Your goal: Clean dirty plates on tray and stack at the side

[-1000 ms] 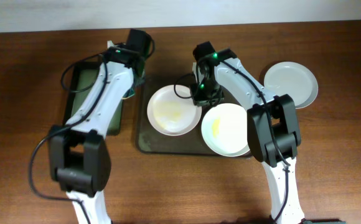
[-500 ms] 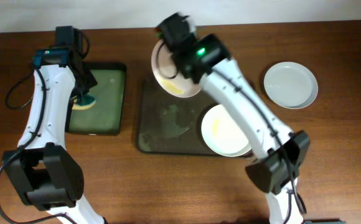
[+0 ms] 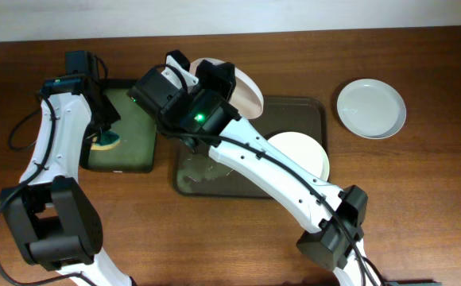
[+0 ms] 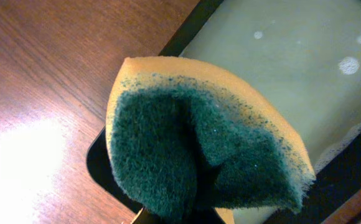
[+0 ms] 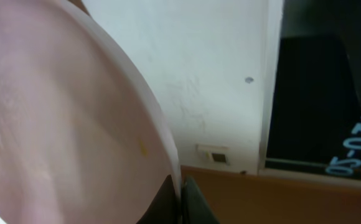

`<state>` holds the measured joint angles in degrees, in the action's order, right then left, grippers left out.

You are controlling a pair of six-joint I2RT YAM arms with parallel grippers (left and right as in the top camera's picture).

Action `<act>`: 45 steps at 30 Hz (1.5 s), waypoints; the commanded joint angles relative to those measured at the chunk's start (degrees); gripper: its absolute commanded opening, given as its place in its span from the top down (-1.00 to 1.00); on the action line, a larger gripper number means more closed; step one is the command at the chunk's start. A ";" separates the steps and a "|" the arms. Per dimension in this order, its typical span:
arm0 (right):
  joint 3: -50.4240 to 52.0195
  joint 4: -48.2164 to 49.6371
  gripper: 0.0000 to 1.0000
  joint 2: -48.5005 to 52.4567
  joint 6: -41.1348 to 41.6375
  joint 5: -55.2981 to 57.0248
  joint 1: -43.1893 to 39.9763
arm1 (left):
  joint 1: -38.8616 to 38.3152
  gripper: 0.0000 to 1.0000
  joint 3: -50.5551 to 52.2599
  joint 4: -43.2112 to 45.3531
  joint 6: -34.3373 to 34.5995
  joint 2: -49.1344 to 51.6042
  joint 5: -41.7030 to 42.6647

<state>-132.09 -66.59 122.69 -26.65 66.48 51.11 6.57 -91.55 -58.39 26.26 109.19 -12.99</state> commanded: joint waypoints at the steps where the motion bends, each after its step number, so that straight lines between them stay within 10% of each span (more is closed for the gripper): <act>1: -0.46 -0.31 0.92 -0.31 4.00 -10.16 -1.14 | 0.13 1.00 0.07 0.72 -2.29 -0.46 2.89; 11: 6.93 -4.63 0.92 1.46 29.70 -69.33 -25.09 | -0.02 1.00 0.07 1.81 -7.54 -0.46 13.09; 19: 31.82 11.69 0.92 1.55 30.36 -93.29 -36.02 | -1.62 1.00 0.07 4.15 -15.69 -0.46 27.69; 45: 43.39 31.34 0.92 1.55 36.63 -79.69 -29.75 | -20.68 1.00 8.39 17.68 -3.02 -0.13 23.54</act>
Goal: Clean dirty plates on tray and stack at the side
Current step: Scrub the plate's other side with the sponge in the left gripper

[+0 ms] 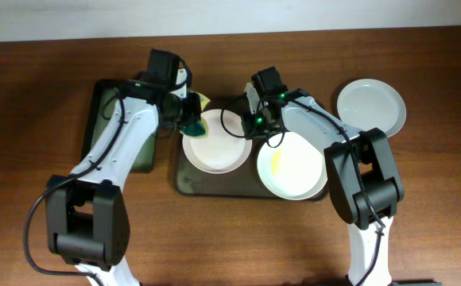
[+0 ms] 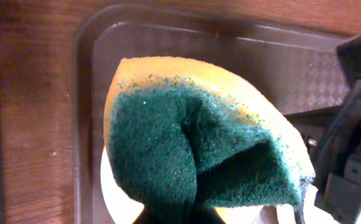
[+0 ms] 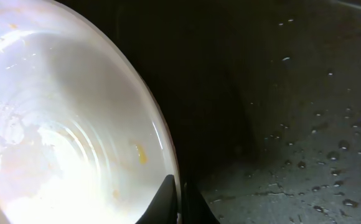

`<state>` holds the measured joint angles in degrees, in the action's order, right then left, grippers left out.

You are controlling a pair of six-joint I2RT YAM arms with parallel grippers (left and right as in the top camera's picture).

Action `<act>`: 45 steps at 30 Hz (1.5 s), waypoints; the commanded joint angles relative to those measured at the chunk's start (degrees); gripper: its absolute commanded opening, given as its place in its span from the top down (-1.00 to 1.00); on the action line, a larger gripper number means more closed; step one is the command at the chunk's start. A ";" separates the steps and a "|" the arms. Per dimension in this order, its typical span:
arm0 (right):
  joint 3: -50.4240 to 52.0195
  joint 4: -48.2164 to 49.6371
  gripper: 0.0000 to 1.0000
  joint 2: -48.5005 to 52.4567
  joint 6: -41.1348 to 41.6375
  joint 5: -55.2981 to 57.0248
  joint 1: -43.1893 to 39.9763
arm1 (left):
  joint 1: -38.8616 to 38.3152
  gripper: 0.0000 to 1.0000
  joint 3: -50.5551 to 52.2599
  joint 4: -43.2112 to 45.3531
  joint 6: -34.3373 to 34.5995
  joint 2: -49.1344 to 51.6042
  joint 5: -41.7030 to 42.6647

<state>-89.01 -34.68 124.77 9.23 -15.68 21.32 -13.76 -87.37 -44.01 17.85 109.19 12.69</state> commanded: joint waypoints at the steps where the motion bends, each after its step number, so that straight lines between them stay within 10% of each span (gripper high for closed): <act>1: 0.31 -0.68 0.92 -0.52 0.74 2.45 0.04 | -0.35 1.00 5.09 4.26 6.05 -0.11 -2.10; 17: 0.31 -2.82 0.92 -0.52 0.70 2.27 0.48 | -4.44 1.00 12.94 18.10 8.50 6.99 0.57; 33: 0.31 -3.23 0.92 -0.52 0.70 2.47 0.42 | -3.28 1.00 10.32 13.05 8.22 7.67 -37.00; 45: 0.31 -3.63 0.92 -0.52 0.04 2.49 0.42 | -3.39 1.00 1.16 11.89 7.34 1.90 -41.29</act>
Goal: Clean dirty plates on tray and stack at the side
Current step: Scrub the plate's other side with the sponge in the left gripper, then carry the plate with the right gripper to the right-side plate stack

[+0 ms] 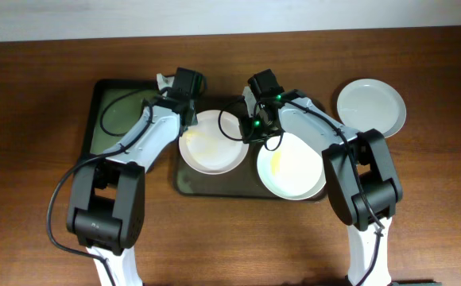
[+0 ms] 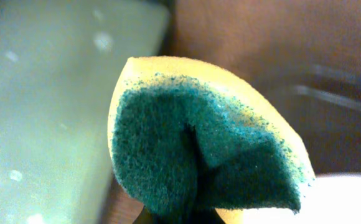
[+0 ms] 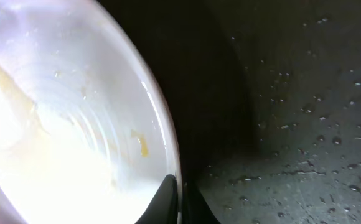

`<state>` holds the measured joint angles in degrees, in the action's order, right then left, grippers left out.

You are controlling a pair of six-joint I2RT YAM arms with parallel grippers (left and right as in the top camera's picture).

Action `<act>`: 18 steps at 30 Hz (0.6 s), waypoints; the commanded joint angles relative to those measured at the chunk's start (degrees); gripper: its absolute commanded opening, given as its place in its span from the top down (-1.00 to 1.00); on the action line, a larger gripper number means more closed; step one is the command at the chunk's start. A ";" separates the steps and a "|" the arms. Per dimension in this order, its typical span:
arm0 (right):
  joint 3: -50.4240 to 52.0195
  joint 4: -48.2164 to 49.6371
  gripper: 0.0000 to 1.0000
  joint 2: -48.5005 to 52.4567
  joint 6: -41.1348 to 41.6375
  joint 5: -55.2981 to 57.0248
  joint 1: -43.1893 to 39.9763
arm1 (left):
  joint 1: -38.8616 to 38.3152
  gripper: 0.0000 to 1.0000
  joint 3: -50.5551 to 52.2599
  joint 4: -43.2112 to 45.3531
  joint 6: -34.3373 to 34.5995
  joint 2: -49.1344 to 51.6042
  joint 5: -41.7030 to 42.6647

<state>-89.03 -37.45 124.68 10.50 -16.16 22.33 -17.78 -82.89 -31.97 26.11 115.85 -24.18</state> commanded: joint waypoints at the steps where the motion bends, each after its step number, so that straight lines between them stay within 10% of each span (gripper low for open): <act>1: 0.33 -0.81 0.92 -0.44 -1.22 2.97 -0.59 | 0.70 1.00 -3.74 -0.48 -0.90 -5.88 -4.44; 9: -3.63 -3.15 0.92 -3.63 -4.98 4.26 -0.42 | 6.23 1.00 -3.96 -8.46 0.76 -15.37 -4.87; 18: -6.67 -5.66 0.92 -16.96 -14.56 41.88 8.63 | 21.90 1.00 -0.35 -15.41 1.27 -15.41 14.03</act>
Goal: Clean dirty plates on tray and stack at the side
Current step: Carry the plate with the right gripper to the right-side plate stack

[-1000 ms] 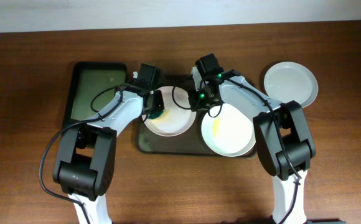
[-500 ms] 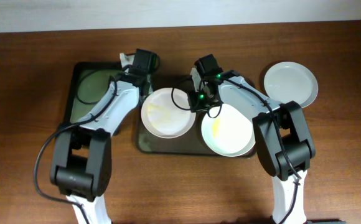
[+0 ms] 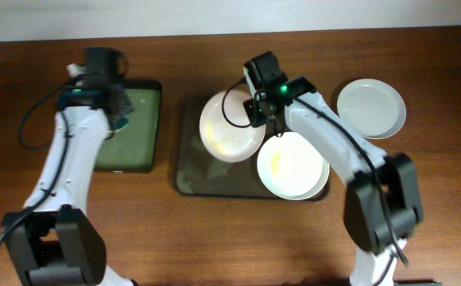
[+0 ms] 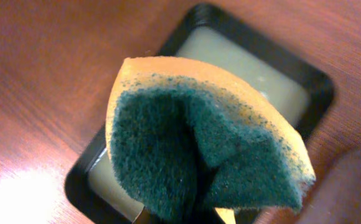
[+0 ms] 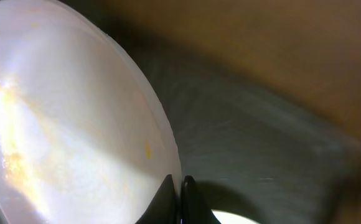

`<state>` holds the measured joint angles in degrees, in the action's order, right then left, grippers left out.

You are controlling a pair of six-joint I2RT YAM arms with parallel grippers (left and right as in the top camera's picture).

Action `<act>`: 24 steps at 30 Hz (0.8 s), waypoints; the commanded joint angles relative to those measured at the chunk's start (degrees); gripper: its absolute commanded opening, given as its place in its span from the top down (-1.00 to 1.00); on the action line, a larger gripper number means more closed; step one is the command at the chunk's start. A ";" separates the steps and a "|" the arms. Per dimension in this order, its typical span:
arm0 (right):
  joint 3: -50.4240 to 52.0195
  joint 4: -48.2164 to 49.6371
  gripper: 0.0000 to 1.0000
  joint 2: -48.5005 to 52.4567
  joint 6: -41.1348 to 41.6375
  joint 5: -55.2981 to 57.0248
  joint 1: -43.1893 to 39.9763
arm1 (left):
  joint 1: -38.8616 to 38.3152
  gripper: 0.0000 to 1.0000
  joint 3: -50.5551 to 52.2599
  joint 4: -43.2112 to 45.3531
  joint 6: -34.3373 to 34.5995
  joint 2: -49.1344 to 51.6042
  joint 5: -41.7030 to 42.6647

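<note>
A white plate (image 3: 229, 127) with yellow smears is held tilted above the left half of the dark tray (image 3: 191, 176); my right gripper (image 3: 258, 111) is shut on its rim (image 5: 168, 143). A second dirty plate (image 3: 292, 165) lies on the tray's right half. One clean plate (image 3: 371, 108) rests on the table at the far right. My left gripper (image 3: 118, 114) is shut on a yellow and green sponge (image 4: 199, 143), held over the black basin of soapy water (image 3: 127, 127).
The basin (image 4: 274, 87) stands on the wooden table left of the tray. Cables run along both arms. A white wall edge borders the far side of the table.
My left gripper carried the sponge from the plate's left rim back over the basin. My right gripper has lifted and tilted the plate, which was lying flat on the tray.
At first the sponge was at the basin and my right gripper held the plate up high over the tray. Then the plate lay on the tray with the sponge beside it, and later at its rim. Now the sponge is over the basin and the plate is raised.
</note>
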<state>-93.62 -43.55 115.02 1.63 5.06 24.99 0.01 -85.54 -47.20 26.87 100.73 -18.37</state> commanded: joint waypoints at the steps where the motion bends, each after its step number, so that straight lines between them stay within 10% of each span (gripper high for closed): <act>1: -2.08 0.90 0.92 -8.50 -7.63 26.99 8.39 | 5.09 1.00 2.86 -0.17 0.50 -0.28 9.14; 7: -2.08 9.22 0.92 -9.25 -24.26 56.35 19.71 | 6.86 1.00 4.31 0.17 0.46 -0.20 10.23; 15: -2.08 21.86 0.92 -9.25 -47.50 65.57 26.77 | 6.80 1.00 5.60 1.68 0.26 -0.13 11.61; 24: -2.08 24.35 0.92 -9.25 -46.71 68.91 28.11 | 6.80 1.00 5.68 1.79 0.26 -0.11 11.78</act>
<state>-95.04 -19.49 106.30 -46.35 70.76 52.90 6.72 -80.44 -45.65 26.87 100.73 -7.25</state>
